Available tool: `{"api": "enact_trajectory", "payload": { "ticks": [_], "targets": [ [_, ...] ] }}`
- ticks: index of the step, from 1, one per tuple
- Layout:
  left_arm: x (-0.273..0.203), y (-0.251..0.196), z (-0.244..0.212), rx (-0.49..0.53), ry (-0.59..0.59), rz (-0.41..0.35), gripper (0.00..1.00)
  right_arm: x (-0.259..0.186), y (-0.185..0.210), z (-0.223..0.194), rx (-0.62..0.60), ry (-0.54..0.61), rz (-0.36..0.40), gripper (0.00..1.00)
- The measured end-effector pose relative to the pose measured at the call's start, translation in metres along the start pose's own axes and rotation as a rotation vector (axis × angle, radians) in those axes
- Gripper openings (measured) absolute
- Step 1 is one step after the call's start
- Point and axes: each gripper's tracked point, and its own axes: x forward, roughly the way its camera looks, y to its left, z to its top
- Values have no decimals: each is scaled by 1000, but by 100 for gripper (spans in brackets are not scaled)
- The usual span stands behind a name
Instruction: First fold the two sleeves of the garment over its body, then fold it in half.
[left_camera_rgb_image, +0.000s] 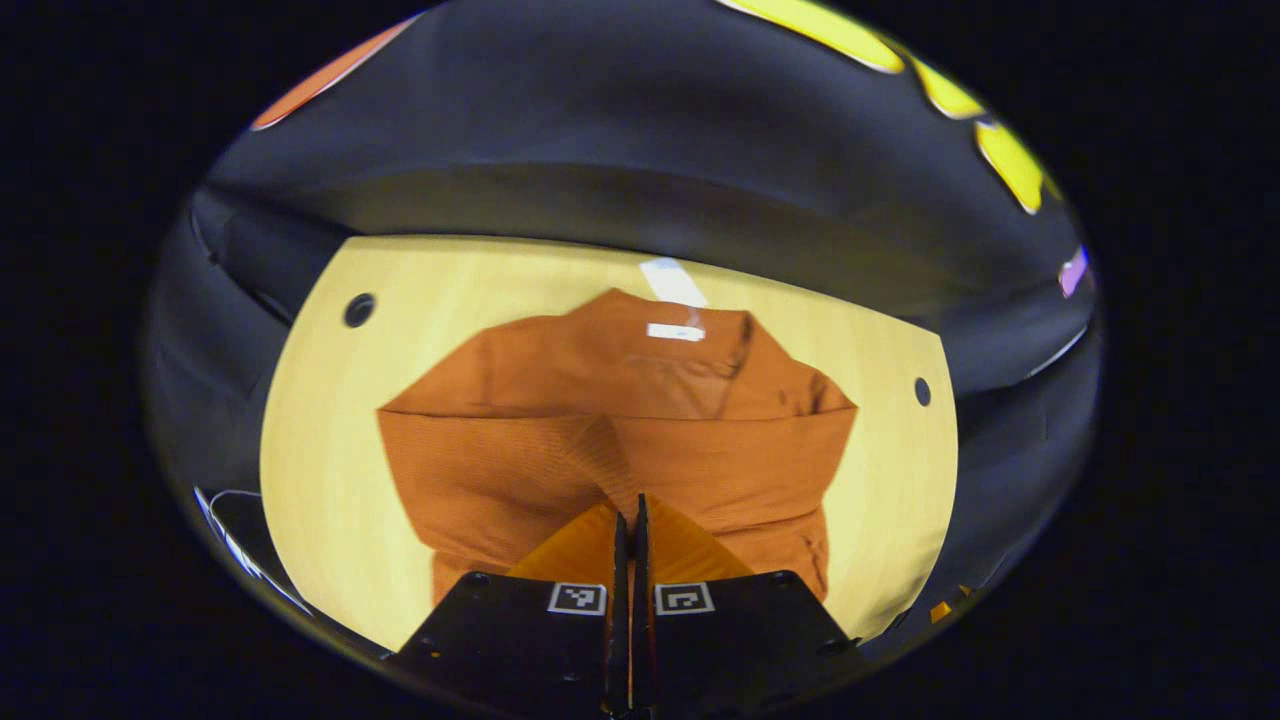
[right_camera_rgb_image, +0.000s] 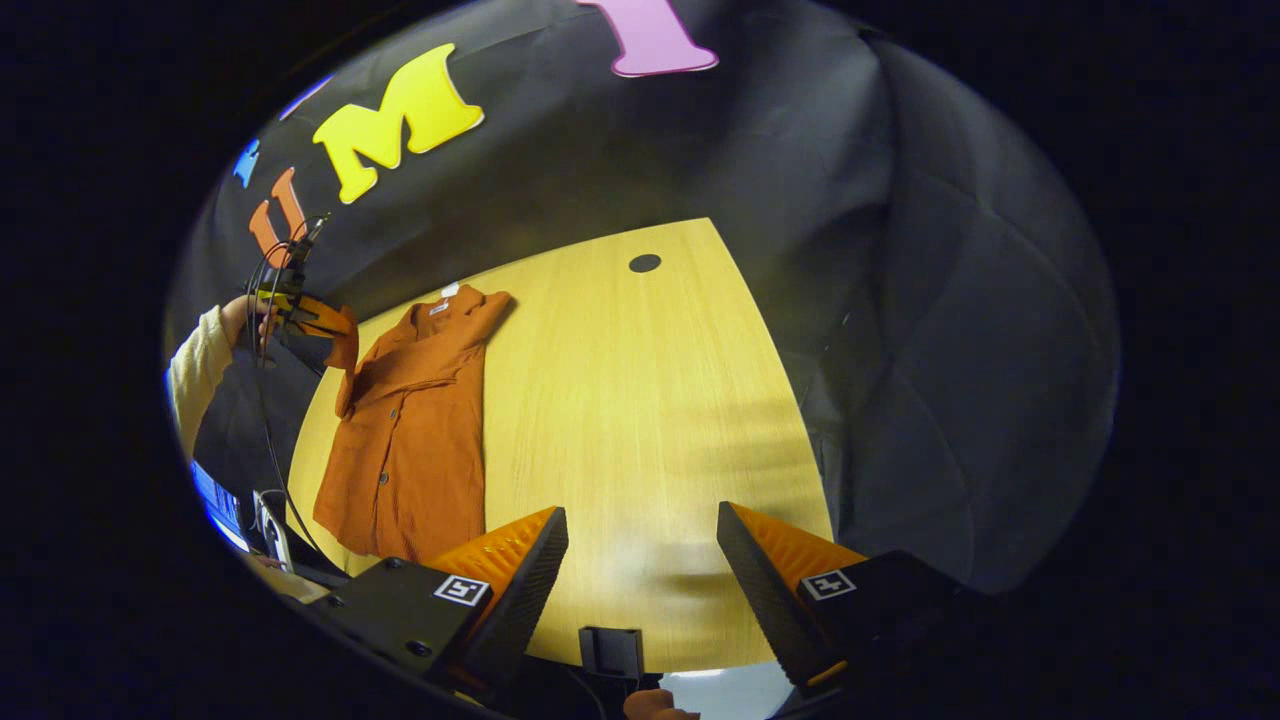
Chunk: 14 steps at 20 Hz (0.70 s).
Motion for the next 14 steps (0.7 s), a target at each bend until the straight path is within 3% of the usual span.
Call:
{"api": "enact_trajectory", "payload": {
  "ticks": [5,9,10,11,12,13,14],
  "targets": [
    [46,-104,2,57,63,-71,4,-11,-34,-26,54,21,-44,96],
    [66,-136,15,59,99,-58,6,-20,-46,-44,93,34,-68,96],
    [70,-130,0,49,98,-72,7,-20,-48,-47,96,33,-72,96],
    [79,-121,-32,39,92,-93,10,-21,-49,-49,99,32,-78,96],
    [70,-134,12,28,81,-111,14,-21,-50,-50,106,32,-82,96],
    [65,-142,14,23,66,-119,39,-22,-48,-51,112,31,-83,96],
    [60,-141,18,24,52,-124,43,-21,-47,-50,115,28,-83,96]
  ]
}}
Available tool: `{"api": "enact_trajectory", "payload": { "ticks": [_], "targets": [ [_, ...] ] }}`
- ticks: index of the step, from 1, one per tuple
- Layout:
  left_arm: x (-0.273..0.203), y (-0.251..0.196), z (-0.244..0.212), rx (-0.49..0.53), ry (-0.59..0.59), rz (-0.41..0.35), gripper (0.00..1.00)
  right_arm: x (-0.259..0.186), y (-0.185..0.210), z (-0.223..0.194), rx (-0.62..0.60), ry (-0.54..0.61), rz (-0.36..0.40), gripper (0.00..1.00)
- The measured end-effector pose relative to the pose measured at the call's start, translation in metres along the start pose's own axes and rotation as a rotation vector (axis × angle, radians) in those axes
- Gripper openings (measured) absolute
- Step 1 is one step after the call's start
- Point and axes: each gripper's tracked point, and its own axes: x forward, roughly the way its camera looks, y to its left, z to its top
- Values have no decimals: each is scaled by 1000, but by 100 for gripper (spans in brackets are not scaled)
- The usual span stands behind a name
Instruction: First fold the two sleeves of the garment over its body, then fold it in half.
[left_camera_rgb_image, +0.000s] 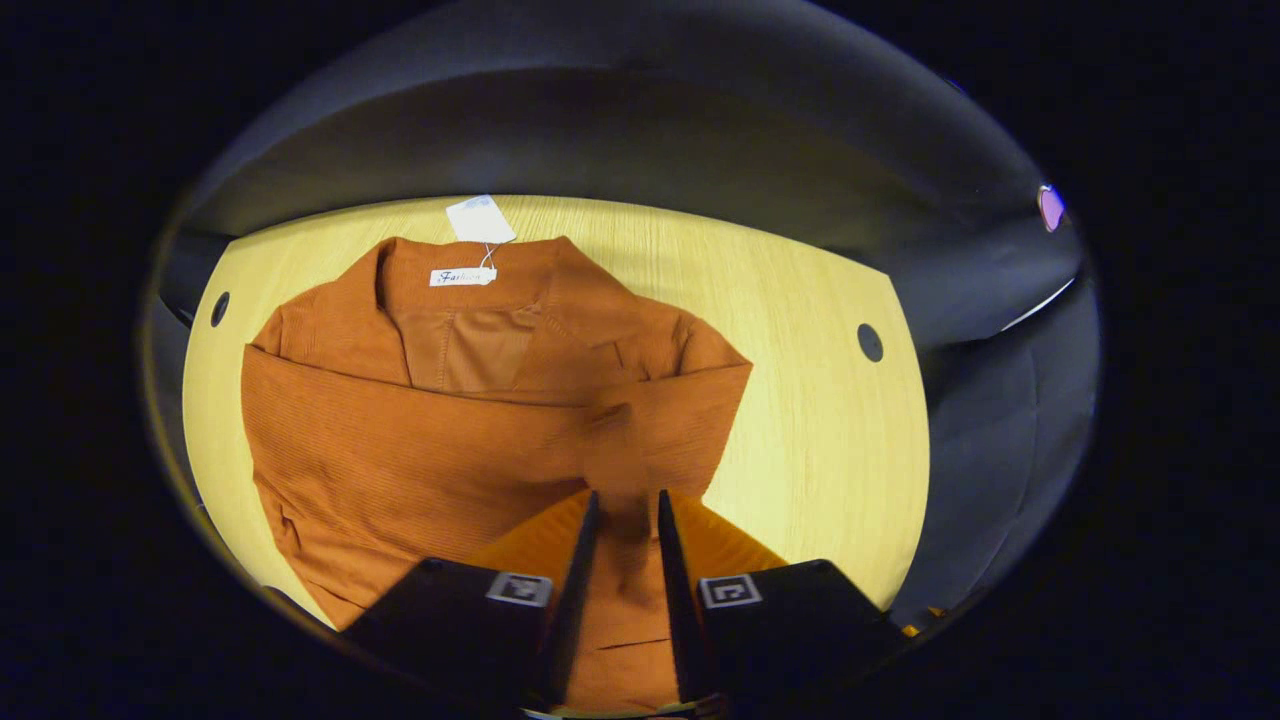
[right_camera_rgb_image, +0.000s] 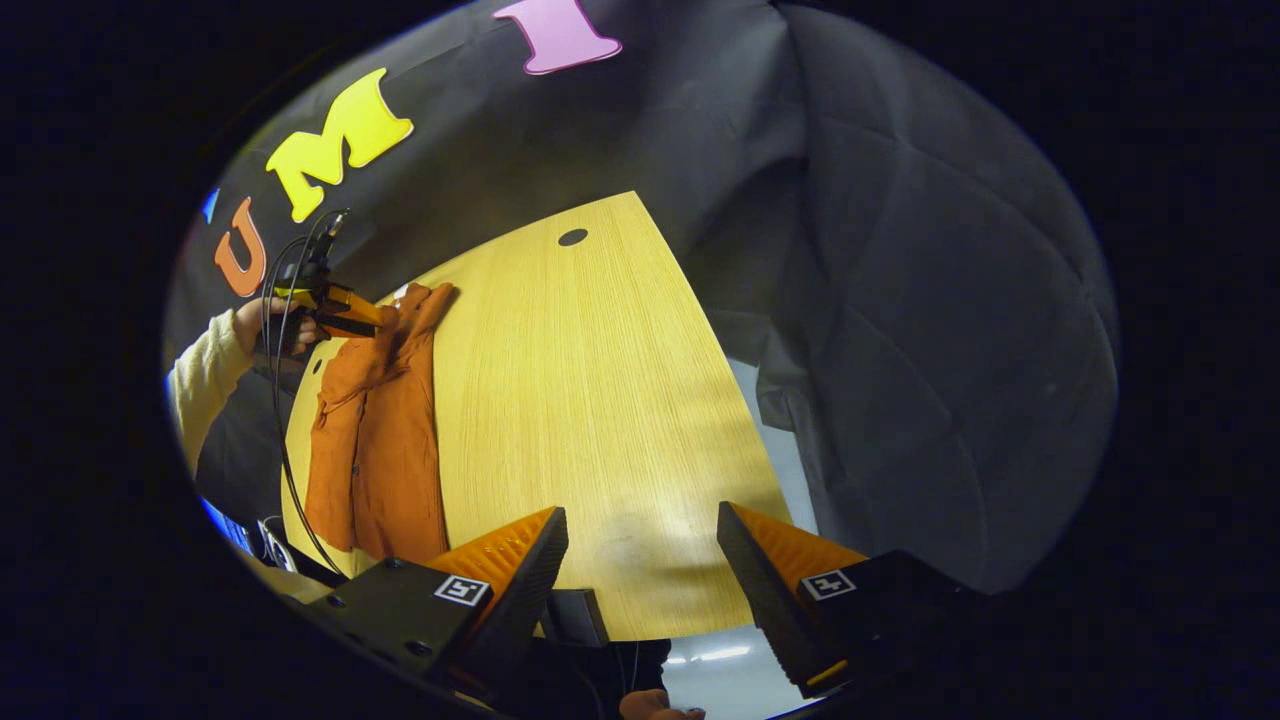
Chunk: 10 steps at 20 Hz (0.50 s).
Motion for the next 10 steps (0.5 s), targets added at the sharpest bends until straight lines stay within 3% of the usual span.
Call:
{"api": "enact_trajectory", "payload": {
  "ticks": [1,2,3,4,7,10],
  "targets": [
    [-3,0,1,5,-13,-9,47,0,0,-1,-3,-2,-2,96],
    [-6,-1,2,12,-28,-17,61,-2,2,-1,-11,-4,-4,96],
    [-12,1,3,19,-46,-21,45,-5,9,-3,-19,-9,-4,96],
    [-18,5,3,29,-64,-17,77,-6,16,-3,-25,-15,1,96],
    [-31,22,-4,78,-109,0,100,-4,38,-9,-50,-21,8,93],
    [-50,39,-20,92,-151,-1,100,-3,68,-22,-86,-16,31,96]
  ]
}}
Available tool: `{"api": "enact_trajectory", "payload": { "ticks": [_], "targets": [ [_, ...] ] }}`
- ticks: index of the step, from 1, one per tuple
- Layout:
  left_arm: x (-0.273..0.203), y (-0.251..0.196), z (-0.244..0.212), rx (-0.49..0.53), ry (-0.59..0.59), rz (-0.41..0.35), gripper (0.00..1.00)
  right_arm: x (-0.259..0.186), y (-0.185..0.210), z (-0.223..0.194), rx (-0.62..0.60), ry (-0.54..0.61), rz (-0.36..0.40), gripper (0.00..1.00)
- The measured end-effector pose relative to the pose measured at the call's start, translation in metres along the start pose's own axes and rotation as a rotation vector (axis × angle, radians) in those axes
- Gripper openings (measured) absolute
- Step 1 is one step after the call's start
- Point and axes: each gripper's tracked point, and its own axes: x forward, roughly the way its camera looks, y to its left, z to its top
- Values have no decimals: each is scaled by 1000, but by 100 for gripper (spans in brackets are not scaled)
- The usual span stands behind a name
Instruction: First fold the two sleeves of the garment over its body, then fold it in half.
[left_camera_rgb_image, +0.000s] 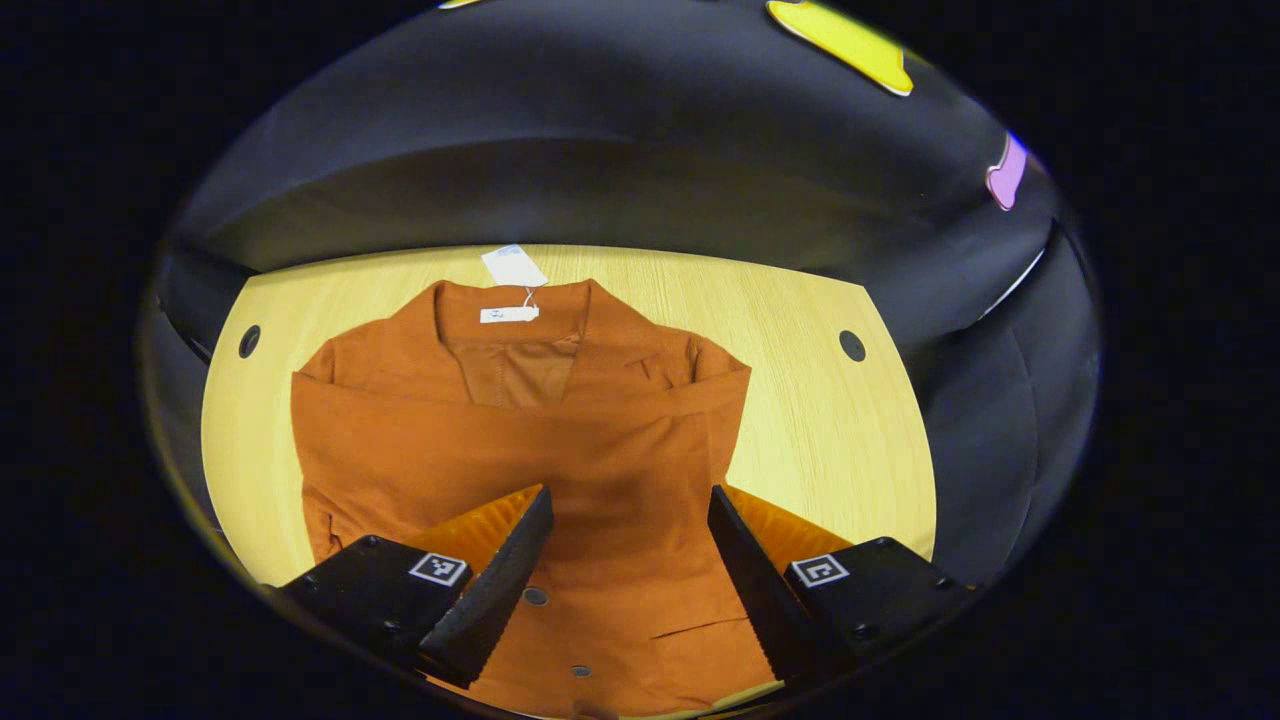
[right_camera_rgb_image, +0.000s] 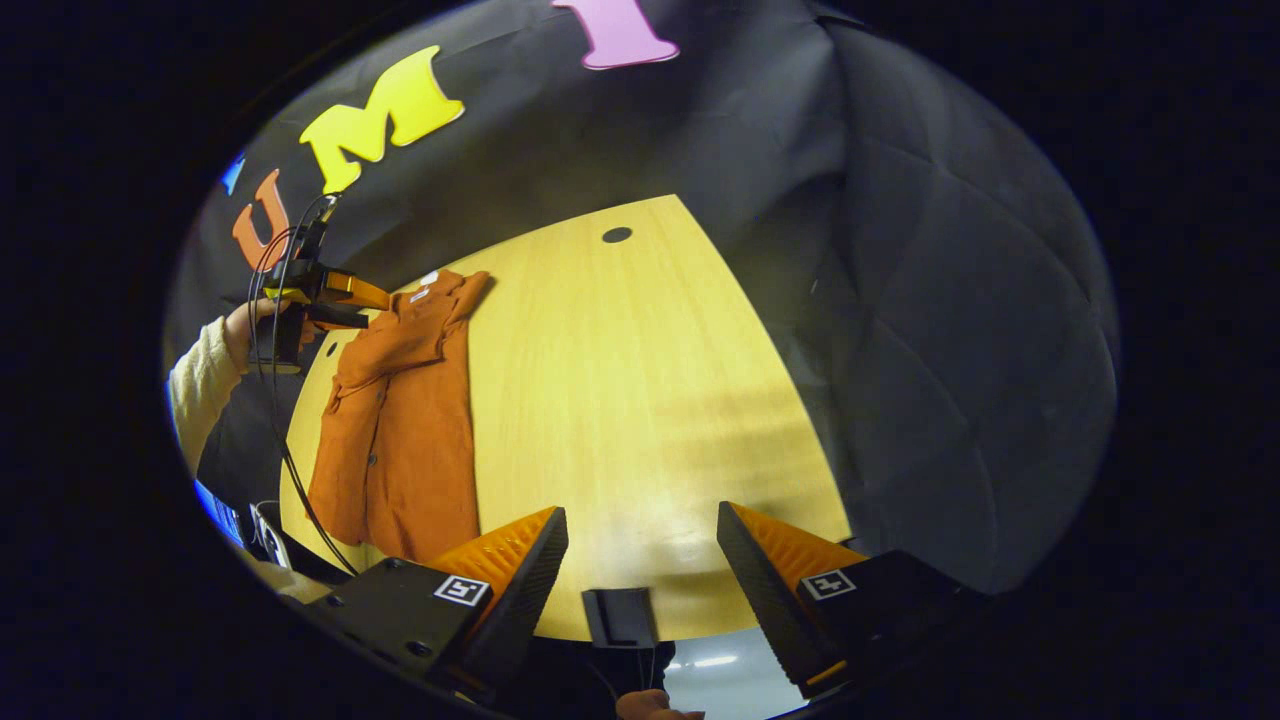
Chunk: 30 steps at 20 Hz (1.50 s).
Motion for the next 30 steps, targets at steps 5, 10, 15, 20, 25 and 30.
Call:
{"api": "enact_trajectory", "payload": {
  "ticks": [5,10,15,20,25,30],
  "targets": [
    [-32,53,-35,-21,-90,21,100,12,54,-23,-88,40,40,96],
    [-69,121,-81,-110,-195,66,100,34,102,-53,-163,112,89,97],
    [-99,203,-158,-154,-205,156,100,60,134,-83,-244,193,111,97],
    [-120,259,-244,-212,-84,238,100,74,144,-100,-284,253,133,97],
    [-140,269,-280,-281,55,215,100,81,152,-101,-324,306,162,97],
    [-162,250,-294,-280,278,71,100,87,160,-91,-332,389,283,96]
  ]
}}
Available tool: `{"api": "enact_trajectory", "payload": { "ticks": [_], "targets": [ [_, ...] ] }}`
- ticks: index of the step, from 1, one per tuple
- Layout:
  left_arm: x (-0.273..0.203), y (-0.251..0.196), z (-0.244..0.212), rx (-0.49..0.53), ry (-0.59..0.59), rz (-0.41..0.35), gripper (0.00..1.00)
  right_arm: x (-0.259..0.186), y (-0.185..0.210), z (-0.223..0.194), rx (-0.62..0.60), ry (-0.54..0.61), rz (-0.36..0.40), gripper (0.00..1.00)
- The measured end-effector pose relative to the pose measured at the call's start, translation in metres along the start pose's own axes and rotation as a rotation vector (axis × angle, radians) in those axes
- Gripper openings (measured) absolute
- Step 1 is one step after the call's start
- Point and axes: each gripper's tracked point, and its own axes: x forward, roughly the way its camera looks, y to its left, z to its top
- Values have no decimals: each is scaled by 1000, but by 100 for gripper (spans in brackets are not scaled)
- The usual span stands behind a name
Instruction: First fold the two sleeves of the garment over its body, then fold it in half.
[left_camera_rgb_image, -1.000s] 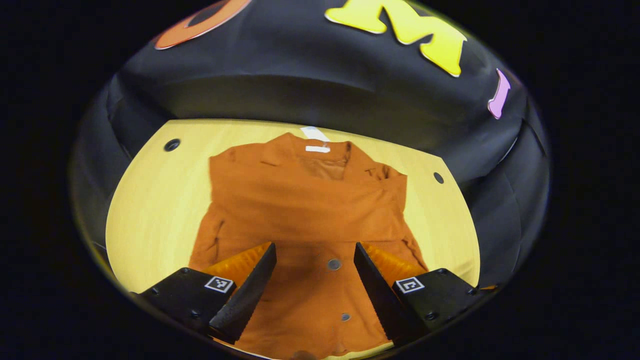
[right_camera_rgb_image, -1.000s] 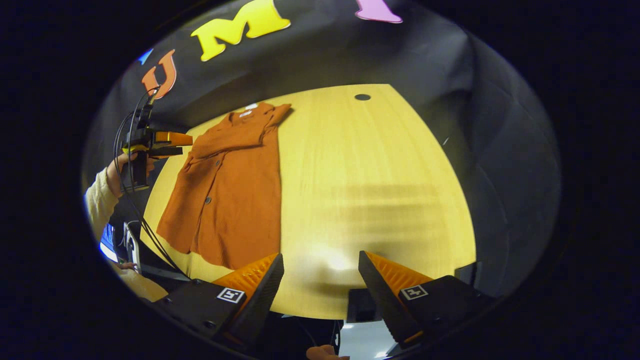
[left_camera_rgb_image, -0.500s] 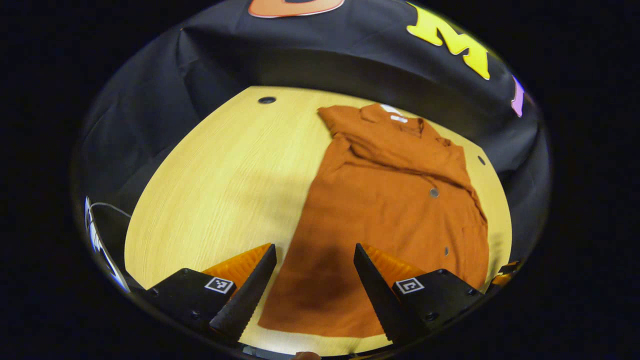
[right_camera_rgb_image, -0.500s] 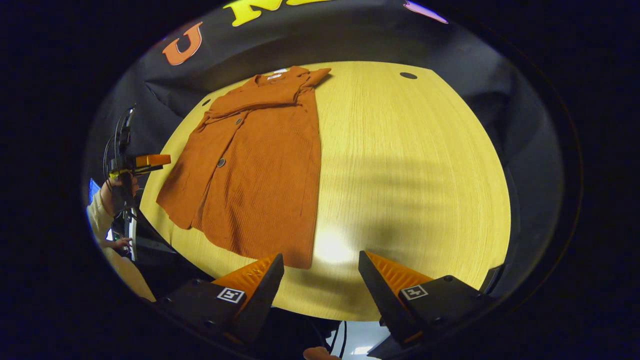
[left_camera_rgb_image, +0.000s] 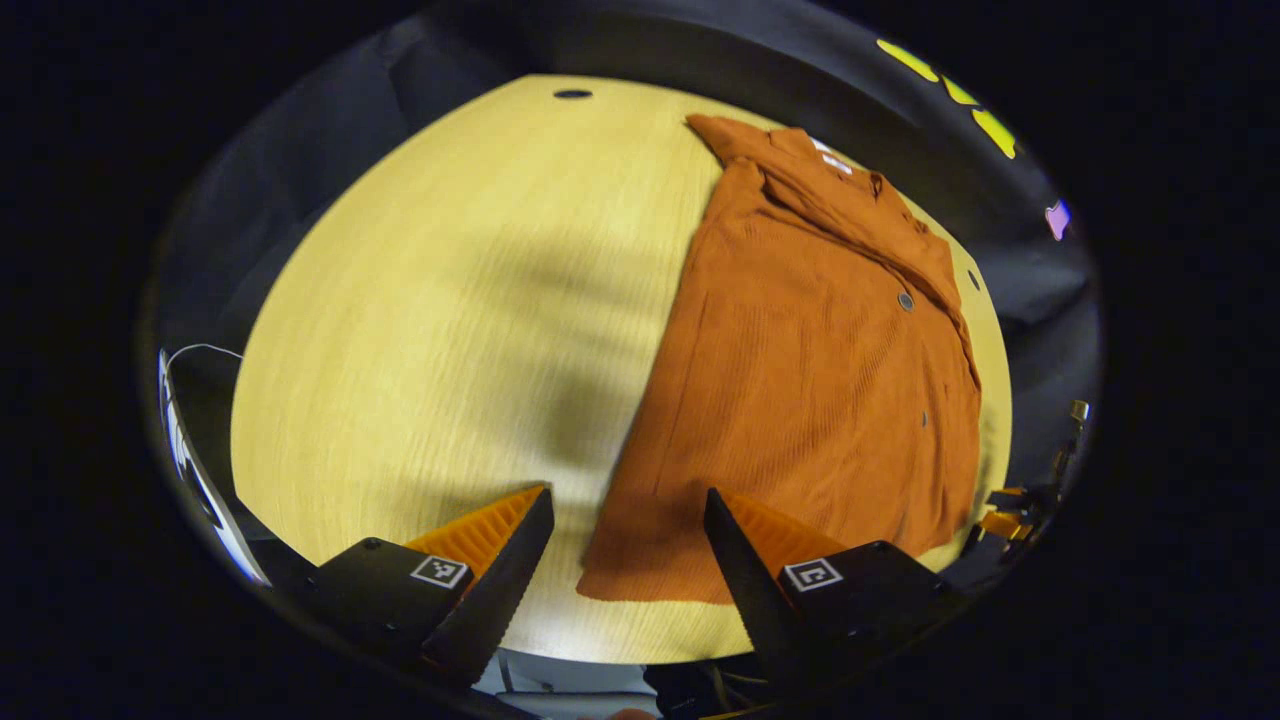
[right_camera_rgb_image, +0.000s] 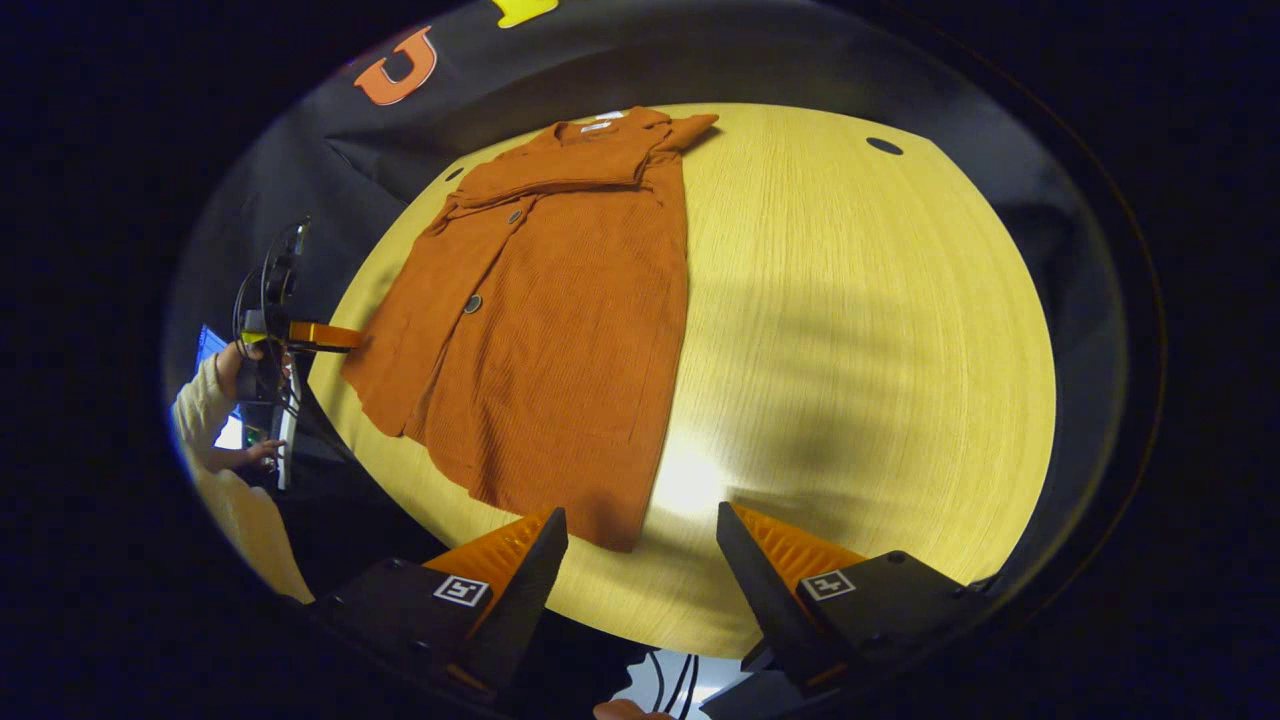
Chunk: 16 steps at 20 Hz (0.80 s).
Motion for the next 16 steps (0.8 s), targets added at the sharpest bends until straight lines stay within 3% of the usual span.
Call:
{"api": "enact_trajectory", "payload": {
  "ticks": [4,7,10,11,12,13,16],
  "targets": [
    [-28,-16,-6,38,127,-113,97,5,-1,-4,98,116,151,95],
    [-50,-34,-9,75,211,-224,100,9,-12,-6,130,171,184,96],
    [-73,-44,-11,78,251,-288,95,14,-10,1,182,185,204,95],
    [-72,-37,-11,62,256,-317,90,17,-5,4,198,183,220,95],
    [-27,7,-48,53,257,-339,97,20,-2,3,202,187,228,95],
    [-76,-48,-16,52,257,-353,88,22,3,3,213,195,245,95],
    [-85,-44,-23,75,272,-359,88,29,15,8,258,208,275,94]
  ]
}}
